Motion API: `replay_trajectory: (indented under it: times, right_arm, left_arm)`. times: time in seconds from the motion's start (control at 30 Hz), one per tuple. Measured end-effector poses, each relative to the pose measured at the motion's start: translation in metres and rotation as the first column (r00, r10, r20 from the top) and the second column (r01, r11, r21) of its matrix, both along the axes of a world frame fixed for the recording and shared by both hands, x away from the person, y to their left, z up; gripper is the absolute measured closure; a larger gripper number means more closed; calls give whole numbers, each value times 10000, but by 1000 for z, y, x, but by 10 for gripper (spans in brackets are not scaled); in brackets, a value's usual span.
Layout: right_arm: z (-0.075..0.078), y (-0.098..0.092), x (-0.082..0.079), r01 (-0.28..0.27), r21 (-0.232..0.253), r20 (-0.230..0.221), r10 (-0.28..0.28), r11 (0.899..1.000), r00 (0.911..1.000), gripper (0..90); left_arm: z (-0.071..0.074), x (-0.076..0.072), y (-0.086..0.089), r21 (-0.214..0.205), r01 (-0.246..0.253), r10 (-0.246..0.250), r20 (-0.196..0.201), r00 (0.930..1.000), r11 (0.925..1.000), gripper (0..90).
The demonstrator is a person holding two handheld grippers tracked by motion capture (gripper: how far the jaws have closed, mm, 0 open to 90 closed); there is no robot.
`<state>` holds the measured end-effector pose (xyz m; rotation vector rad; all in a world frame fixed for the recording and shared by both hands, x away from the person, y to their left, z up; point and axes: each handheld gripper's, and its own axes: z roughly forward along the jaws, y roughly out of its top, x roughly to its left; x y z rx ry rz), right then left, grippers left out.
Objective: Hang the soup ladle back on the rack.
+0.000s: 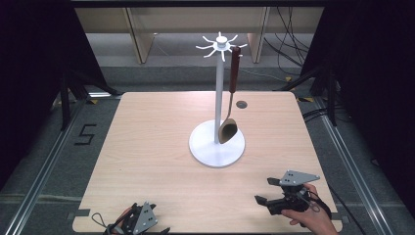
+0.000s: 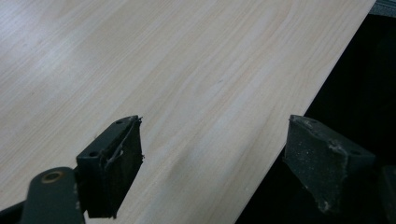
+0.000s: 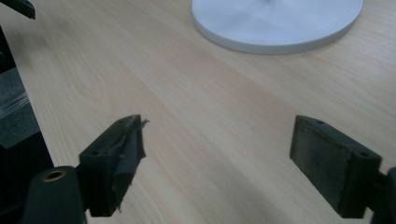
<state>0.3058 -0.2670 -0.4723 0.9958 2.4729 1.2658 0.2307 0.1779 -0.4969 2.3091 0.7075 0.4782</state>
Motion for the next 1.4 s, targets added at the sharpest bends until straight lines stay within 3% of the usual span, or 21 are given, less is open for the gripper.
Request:
replay_trajectory:
  times: [0.03,0.07,0.1,0.17,0.27,0.5,0.7,0.73,0.87,0.93,1.07,1.4]
  right_arm:
    - [0,0,0,64,47,8,-64,10000,10000,163]
    - [-1,0,-3,261,82,-304,-259,9996,9992,162]
    - [-1,0,-3,261,82,-304,-259,9996,9992,162]
    - [-3,-1,-2,35,16,105,-35,10000,9999,161]
    - [-3,0,-5,129,101,-261,-127,9999,9996,161]
    - [-5,-2,-8,94,-92,16,-94,9999,10000,162]
    - [-7,-2,-11,-8,-181,34,9,9998,10000,162]
    - [-8,-2,-14,146,-141,-143,-148,9998,9998,162]
    - [-8,-3,-15,11,-291,36,-10,9996,10000,163]
    - [-9,-2,-19,94,-266,-252,-100,9996,9996,163]
    - [-11,-4,-18,8,-414,18,-7,9991,10000,163]
    - [-15,-6,-26,23,-730,-121,-32,9973,9999,164]
  left_arm:
    - [0,0,0,-2,-4,4,1,10000,10000,184]
    - [0,0,0,7,2,-2,-9,10000,10000,184]
    - [0,0,0,7,2,-2,-9,10000,10000,184]
    - [0,0,0,0,-7,7,-8,10000,10000,184]
    - [0,0,0,37,14,-14,2,10000,10000,184]
    - [-1,0,0,66,21,-21,47,10000,10000,184]
    - [-1,0,0,124,35,-35,27,10000,9999,184]
    - [-1,0,0,158,43,-43,38,10000,9999,184]
    - [-1,-1,-1,59,24,-24,-21,10000,10000,184]
    - [-1,-1,-1,97,10,-10,-33,10000,10000,184]
    - [-2,-1,-1,158,74,-75,13,10000,9998,184]
    - [-2,-1,-1,160,71,-71,6,10000,9998,184]
